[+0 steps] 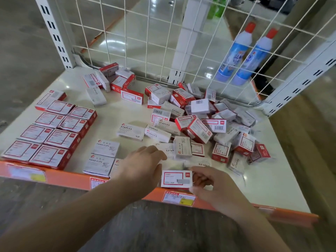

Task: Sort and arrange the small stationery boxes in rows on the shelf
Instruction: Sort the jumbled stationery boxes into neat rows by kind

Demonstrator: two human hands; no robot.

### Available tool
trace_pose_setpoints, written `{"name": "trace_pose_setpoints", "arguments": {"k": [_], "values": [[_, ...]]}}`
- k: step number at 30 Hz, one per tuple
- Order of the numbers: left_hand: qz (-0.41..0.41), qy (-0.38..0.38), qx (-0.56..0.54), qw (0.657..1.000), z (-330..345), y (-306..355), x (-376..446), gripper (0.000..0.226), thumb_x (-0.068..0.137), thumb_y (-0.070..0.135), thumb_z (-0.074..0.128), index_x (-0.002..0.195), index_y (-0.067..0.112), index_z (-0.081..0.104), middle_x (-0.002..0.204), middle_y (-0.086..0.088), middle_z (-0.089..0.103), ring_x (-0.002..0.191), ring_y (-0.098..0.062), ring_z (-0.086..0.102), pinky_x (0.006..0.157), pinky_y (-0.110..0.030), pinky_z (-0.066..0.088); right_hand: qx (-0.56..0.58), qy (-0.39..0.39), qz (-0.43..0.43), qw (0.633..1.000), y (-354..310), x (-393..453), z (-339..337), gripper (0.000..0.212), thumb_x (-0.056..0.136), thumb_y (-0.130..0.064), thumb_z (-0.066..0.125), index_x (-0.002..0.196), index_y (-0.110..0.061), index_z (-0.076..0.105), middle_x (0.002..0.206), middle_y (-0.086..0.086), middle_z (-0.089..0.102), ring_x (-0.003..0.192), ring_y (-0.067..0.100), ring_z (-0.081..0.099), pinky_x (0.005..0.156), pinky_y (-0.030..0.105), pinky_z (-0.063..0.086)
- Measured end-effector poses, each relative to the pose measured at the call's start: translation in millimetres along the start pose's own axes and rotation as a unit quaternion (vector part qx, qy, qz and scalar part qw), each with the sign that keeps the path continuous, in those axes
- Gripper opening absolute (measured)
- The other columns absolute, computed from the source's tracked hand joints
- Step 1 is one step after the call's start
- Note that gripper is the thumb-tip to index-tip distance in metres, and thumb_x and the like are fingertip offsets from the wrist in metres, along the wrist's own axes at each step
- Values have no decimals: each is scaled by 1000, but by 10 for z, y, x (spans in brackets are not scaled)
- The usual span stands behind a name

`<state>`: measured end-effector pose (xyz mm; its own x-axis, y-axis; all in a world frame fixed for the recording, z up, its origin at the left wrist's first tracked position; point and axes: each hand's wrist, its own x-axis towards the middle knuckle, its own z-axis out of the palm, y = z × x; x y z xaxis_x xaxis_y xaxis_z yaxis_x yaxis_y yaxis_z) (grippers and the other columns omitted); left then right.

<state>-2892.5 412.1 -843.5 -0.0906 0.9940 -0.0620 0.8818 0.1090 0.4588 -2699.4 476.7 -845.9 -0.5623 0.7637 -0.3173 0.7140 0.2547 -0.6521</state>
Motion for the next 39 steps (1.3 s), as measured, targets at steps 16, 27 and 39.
{"name": "trace_pose_setpoints", "arguments": {"k": [16, 27, 39], "values": [[28, -90, 9, 996, 152, 15, 1, 41, 99, 31, 34, 140, 28, 34, 142, 12, 38, 129, -8, 34, 107, -25, 29, -34, 1, 12, 999, -18, 123, 84, 27, 91, -16, 56, 115, -28, 61, 95, -20, 53, 87, -4, 50, 74, 2, 38], [21, -65, 4, 998, 158, -41, -18, 38, 98, 31, 34, 136, 28, 39, 132, 11, 42, 118, -8, 39, 99, -22, 36, -47, -3, -1, 999, -52, 180, 158, 26, 92, -20, 55, 116, -29, 60, 92, -25, 50, 87, -5, 49, 73, 1, 37], [18, -64, 6, 998, 157, -60, -10, 34, 98, 33, 35, 130, 29, 46, 125, 11, 46, 112, -7, 42, 94, -21, 39, -47, -8, -5, 999, -65, 234, 176, 26, 91, -21, 57, 115, -29, 62, 89, -27, 49, 87, -3, 50, 71, 2, 39]]}}
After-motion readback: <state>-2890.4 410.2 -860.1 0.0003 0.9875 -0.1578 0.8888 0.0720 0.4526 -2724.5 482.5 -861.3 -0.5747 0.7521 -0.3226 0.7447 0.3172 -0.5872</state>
